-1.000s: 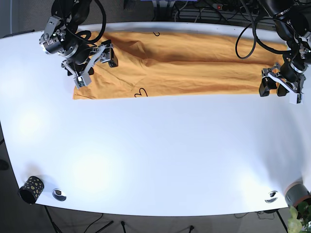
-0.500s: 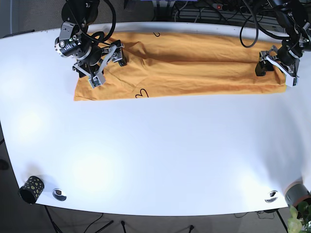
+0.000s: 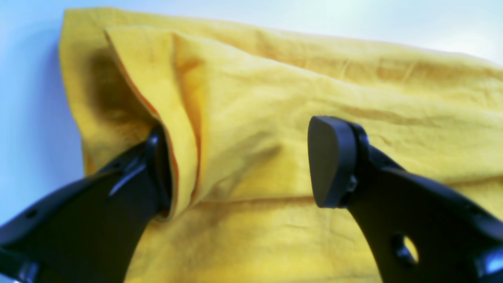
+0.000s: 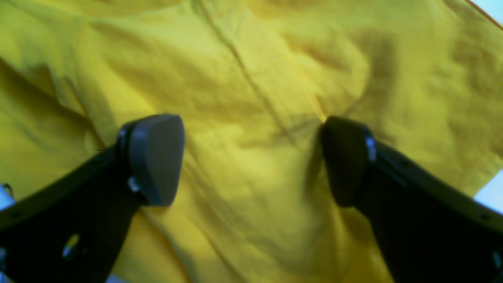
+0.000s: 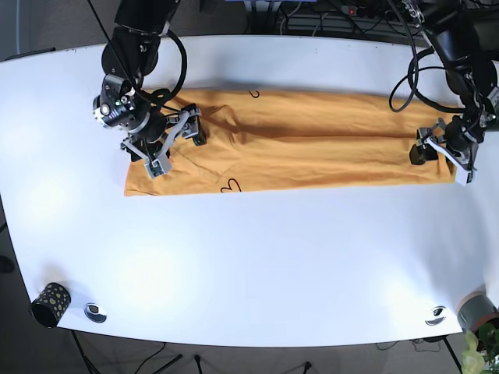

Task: Fold the T-shirt properly
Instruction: 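Regrasp the strip's ends with both grippers and press them flat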

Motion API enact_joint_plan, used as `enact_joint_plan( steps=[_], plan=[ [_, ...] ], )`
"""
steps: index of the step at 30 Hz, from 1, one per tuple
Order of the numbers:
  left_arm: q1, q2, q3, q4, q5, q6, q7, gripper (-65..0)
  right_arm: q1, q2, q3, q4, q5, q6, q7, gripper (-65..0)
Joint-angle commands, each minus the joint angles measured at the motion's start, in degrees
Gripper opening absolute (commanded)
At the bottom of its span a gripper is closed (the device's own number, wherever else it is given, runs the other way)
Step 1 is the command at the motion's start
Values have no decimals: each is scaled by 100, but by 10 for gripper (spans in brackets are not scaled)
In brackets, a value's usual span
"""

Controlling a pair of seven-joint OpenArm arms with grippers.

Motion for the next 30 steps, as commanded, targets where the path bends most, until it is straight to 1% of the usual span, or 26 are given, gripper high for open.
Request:
enact_joint_plan(
  steps=[1, 5, 8, 11, 13, 17, 19, 24, 30],
  plan=[
    [-170, -112, -26, 111, -47, 2, -64, -225, 127, 33, 6, 34, -156, -53, -141, -119],
    [-232, -112, -53, 550, -38, -394, -38, -224, 277, 33, -3, 104, -174, -53, -150, -119],
    [-232, -112, -123, 911, -38, -591, 191, -224, 338, 33, -20, 104, -174, -53, -150, -119],
    [-162, -103, -721, 1271, -38, -591, 666, -224, 347, 33, -20, 104, -174, -53, -150, -119],
    [-144, -68, -1195, 1412, -38, -591, 877, -224, 347, 33, -20, 104, -174, -53, -150, -119],
    [-144, -68, -1784, 1421, -38, -591, 1149, -224, 321, 16, -20, 104, -165, -53, -150, -119],
    [-118, -68, -1872, 1324, -38, -591, 1167, -224, 312, 16, -20, 78, -165, -53, -150, -119],
    [-21, -85, -1872, 797, -38, -591, 1158, -222, 303, 7, -29, 60, -139, -53, -150, -119],
    [-30, -41, -1864, 454, -47, -591, 1158, -221, 303, -2, -29, 60, -130, -53, -150, -119]
  ],
)
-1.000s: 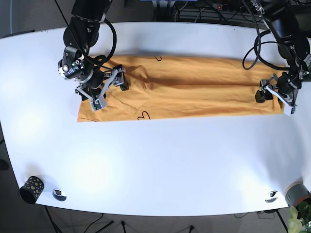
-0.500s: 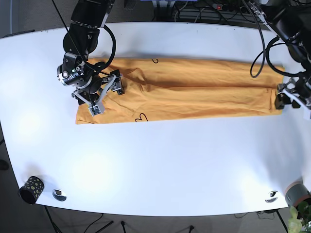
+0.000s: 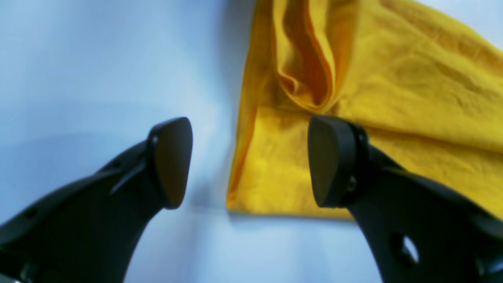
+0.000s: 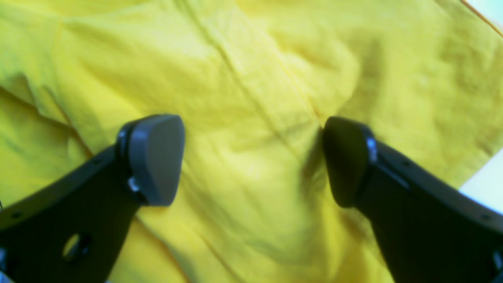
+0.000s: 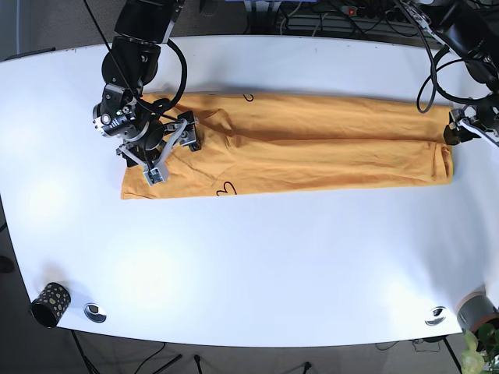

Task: Fold the T-shirt properly
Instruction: 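Regrasp the strip's ends with both grippers and press them flat, then grasp the strip's end with the left gripper and fold it toward the right gripper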

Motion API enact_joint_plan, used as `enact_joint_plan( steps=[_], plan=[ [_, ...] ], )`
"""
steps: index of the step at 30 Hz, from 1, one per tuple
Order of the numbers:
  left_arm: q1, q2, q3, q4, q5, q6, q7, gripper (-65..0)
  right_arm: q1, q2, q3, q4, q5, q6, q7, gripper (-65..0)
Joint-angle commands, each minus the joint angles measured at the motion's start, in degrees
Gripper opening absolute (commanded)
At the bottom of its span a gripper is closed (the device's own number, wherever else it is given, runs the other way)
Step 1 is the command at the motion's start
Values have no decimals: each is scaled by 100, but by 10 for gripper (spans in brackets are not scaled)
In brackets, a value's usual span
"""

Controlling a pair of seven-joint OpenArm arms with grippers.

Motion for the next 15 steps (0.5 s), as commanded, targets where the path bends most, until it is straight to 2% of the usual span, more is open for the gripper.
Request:
enact_joint_plan(
  steps=[1, 6, 11, 15],
  plan=[
    [-113, -78, 3, -23, -139, -10, -149, -221, 65, 14, -3, 82, 104, -5, 58, -119],
    [-262, -52, 3, -375, -130, -10, -167, -221, 65, 14, 6, 82, 104, -5, 58, -119],
    [-262, -61, 12, -700, -104, -10, -492, -221, 74, 14, 6, 82, 104, -5, 58, -119],
    [-262, -78, 29, -920, -104, -10, -536, -221, 74, 14, 15, 82, 113, -5, 58, -119]
  ],
)
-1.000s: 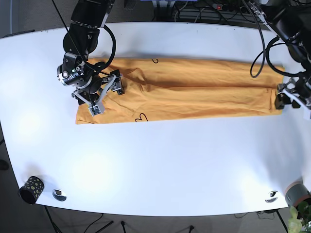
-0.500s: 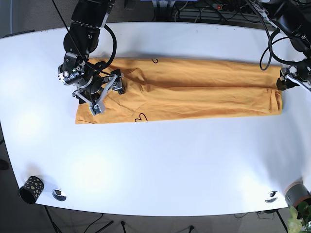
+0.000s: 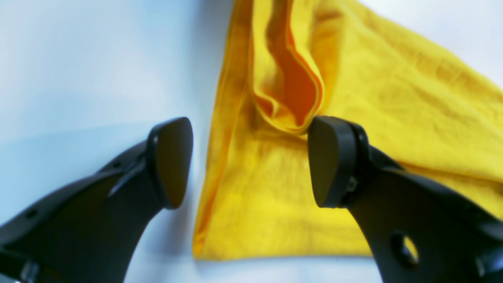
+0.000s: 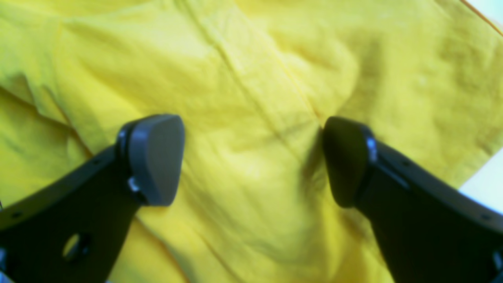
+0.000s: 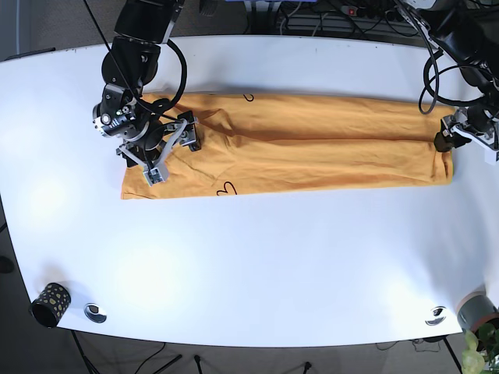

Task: Fold the T-shirt properly
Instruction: 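Grasp the strip's end with the left gripper and fold it toward the right gripper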

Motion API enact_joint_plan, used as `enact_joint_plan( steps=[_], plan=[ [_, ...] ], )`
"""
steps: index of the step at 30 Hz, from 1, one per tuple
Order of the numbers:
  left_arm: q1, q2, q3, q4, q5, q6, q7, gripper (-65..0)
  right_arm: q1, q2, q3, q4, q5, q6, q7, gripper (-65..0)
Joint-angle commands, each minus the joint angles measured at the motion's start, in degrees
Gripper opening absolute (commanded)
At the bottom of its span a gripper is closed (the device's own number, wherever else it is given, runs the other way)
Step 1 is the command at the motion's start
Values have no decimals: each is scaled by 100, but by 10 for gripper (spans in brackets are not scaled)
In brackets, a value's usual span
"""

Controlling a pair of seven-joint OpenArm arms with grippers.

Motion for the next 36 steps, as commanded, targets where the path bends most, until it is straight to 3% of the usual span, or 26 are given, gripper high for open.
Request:
enact_joint_plan(
  steps=[1, 7, 15, 18, 23, 31, 36],
  plan=[
    [-44, -100, 12, -61, 10, -8, 26, -221, 74, 14, 8, 85, 111, -5, 58, -119],
    [-53, -83, 548, -61, -8, -8, 26, -225, 74, 5, 0, 85, 111, -5, 58, -119],
    [-255, -65, 619, -87, 10, -8, 26, -232, 74, -4, 0, 85, 111, -5, 58, -119],
    [-281, -65, 619, -87, 10, -8, 8, -315, 74, -4, 26, 85, 111, -5, 58, -119],
    [-290, -65, 601, -52, -8, -8, -1, -574, 74, -4, 26, 85, 111, -5, 58, -119],
    [-290, -65, 627, 45, 10, -8, -1, -646, 74, -4, 26, 85, 111, -5, 58, -119],
    [-149, -65, 873, 748, 19, -8, -1, -649, 65, -4, 26, 85, 111, -5, 58, -119]
  ],
)
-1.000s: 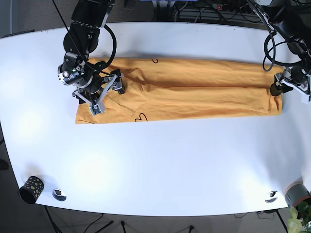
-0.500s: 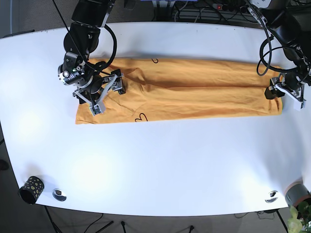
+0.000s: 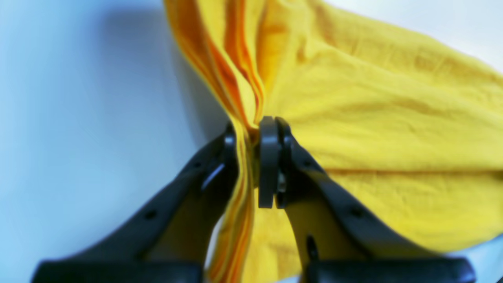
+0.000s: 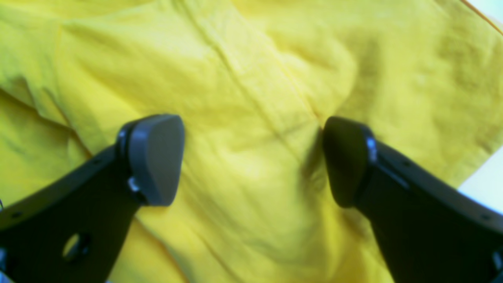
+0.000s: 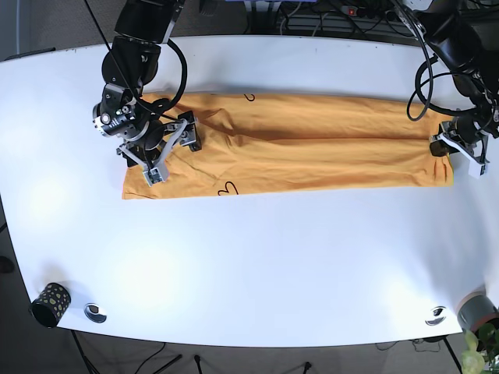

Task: Fold the T-shirt properly
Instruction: 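Grasp the strip's end with the left gripper and fold it toward the right gripper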

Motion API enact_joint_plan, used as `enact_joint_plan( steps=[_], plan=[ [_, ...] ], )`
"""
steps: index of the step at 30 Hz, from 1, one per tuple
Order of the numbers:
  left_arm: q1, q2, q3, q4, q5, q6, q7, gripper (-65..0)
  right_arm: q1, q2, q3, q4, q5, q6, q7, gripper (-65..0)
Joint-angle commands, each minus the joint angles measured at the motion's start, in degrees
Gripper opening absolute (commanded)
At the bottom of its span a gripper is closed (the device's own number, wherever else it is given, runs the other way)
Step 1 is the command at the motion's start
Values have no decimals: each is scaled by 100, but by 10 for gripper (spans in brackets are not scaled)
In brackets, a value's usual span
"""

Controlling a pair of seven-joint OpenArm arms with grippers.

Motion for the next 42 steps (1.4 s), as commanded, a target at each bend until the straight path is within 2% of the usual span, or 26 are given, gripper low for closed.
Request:
enact_joint_plan(
  steps=[1, 10, 16, 22, 26, 30, 35, 42],
  plan=[
    [26, -137, 205, 585, -108, -10, -123, -649, 65, 9, 2, 85, 69, -7, 58, -119],
    [598, 65, 1049, 2405, -108, -10, -123, -649, 65, 0, -16, 85, 69, -7, 58, -119],
    [870, 355, 1990, 3363, -108, -10, -123, -650, 65, -114, 2, 85, 43, -7, 58, -119],
    [896, 935, 2781, 3469, -99, -6, -123, -650, 56, -132, 2, 85, 60, -7, 58, -119],
    [888, 1217, 3291, 3469, -99, 320, -123, -650, 47, -140, -7, 85, 69, -7, 58, -119],
    [800, 1577, 3476, 3372, -56, 636, -132, -649, 12, -140, 2, 93, 69, -7, 58, -119],
    [668, 1797, 3774, 3222, 560, 663, -132, -649, -14, -114, 2, 111, 69, -7, 58, -119],
    [562, 1999, 4038, 3214, 876, 663, -132, -646, -23, -96, 2, 111, 69, -7, 58, -119]
  ],
)
